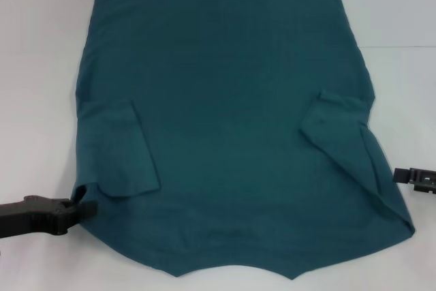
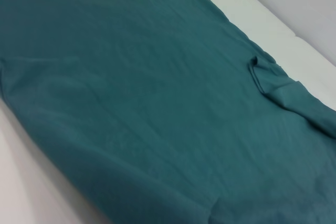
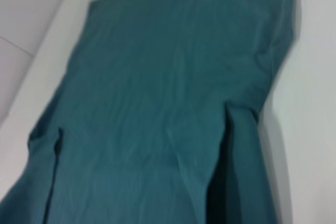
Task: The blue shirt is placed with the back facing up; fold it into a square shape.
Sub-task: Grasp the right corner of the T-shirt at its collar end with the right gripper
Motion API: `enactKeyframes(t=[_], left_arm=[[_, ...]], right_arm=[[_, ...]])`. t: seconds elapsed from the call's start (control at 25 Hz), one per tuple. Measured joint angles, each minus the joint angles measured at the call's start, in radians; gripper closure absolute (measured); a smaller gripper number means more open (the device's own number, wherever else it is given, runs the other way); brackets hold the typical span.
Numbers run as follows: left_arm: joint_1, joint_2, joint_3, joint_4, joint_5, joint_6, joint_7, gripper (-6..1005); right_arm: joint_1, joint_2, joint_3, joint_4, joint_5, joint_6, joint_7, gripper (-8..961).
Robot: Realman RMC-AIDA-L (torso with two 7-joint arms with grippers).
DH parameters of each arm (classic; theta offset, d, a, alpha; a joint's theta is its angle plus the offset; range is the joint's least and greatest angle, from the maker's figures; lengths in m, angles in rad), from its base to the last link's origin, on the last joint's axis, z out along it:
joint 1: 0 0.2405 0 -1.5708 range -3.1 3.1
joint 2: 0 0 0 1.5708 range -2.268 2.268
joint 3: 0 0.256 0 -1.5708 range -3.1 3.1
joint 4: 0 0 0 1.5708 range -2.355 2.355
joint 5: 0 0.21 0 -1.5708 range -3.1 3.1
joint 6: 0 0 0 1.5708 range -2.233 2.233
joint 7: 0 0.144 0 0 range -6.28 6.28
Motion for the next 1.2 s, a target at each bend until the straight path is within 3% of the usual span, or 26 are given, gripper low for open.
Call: enactKeyframes(t=[0.4,1.2], left_arm=[[-0.002,0.000,0.000,-0.003,0.000,0.000,0.000,967],[-0.006,0.000,0.000,-0.004,0.000,-0.009,0.000,968]], right_arm=[[0.038,0.028,-0.002,0.004,-0.074,0.038,0.008,107],[0.061,0.034,-0.041,0.003,-0.076,-0.102,0.011,143]])
